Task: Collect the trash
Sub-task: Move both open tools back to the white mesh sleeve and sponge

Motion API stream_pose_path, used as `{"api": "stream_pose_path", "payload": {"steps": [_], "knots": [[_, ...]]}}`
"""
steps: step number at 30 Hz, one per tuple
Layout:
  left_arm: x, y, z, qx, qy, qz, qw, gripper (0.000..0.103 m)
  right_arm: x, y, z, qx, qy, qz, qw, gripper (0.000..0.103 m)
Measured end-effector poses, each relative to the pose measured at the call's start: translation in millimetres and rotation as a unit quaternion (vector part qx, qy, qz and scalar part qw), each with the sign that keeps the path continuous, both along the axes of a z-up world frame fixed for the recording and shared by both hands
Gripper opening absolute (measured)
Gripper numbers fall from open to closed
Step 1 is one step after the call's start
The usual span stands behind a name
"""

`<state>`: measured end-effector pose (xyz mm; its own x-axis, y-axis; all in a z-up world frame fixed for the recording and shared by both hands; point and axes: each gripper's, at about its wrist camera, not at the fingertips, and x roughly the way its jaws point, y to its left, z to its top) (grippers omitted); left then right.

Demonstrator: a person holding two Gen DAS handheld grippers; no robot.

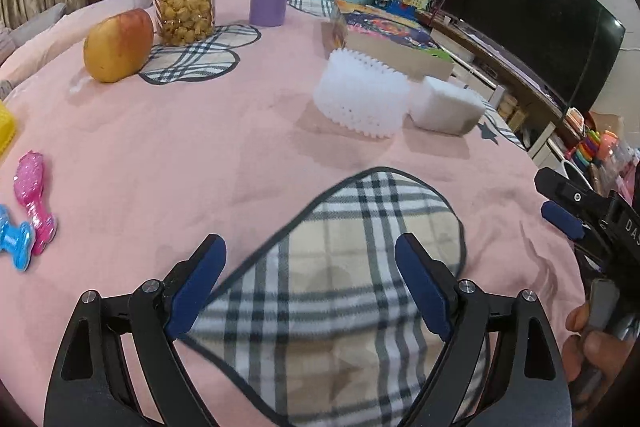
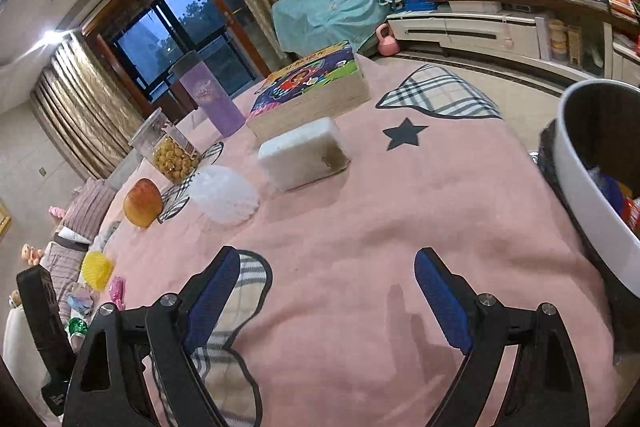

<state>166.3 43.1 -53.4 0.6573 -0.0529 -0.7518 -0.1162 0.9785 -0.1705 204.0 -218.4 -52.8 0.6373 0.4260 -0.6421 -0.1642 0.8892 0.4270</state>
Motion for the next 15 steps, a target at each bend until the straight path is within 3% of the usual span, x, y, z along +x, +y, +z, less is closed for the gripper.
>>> {"api": "stream_pose_path", "payload": {"steps": [5,15], "knots": [[16,0,0,0.009,-0.002,-0.005,0.9999,0.089,15,6,-2,-0.004,0.003,0.005,1.000,0.090],[57,-2,3,-0.009,-0.007,-0.026,0.9996,0.089,55,9,-11,0.003,0.013,0.018,1.000,0.090]]}}
